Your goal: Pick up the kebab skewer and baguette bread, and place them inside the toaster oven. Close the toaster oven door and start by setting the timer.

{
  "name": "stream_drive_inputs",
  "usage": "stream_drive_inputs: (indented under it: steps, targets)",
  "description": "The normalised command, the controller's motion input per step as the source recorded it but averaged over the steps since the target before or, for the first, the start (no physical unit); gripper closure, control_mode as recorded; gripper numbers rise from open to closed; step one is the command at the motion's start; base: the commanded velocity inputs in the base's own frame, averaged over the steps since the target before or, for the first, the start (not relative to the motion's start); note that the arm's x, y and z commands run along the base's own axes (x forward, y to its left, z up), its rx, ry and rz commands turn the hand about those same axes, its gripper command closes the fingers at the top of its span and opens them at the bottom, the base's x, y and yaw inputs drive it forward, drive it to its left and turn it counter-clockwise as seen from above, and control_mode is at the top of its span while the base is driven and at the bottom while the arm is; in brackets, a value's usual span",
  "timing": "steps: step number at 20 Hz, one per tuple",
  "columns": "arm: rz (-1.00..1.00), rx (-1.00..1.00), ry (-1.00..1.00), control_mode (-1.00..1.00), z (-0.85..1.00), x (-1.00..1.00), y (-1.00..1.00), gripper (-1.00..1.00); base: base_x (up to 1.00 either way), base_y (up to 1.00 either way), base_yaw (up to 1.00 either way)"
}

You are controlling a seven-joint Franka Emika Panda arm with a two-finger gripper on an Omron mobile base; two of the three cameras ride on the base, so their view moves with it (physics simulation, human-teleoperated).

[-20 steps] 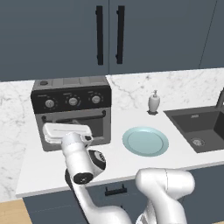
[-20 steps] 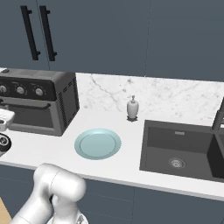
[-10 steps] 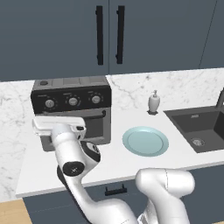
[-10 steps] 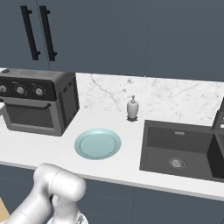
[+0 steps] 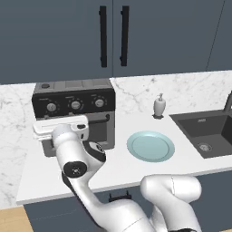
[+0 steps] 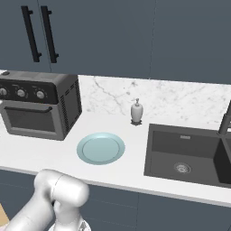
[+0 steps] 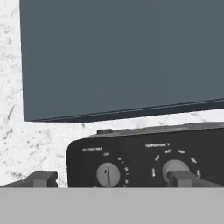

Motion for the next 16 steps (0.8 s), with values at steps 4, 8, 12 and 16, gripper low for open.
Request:
stream_drive_inputs:
  steps: [4,8,12,16]
  targets:
    - [-0.12,-0.09,-0.15,-1.00,-0.02,0.04,0.00,-1.00,0.00,0.00,0.00]
    - [-0.13,0.00,-0.11,-1.00,-0.11,0.15,0.00,-1.00,0.00,0.00,0.00]
    - [-0.15,0.00,-0.08,-1.00,-0.23,0.29,0.18,-1.00,0.00,0.00,0.00]
    - [-0.12,0.02,-0.01,-1.00,-0.08,0.33,0.03,-1.00,0.00,0.00,0.00]
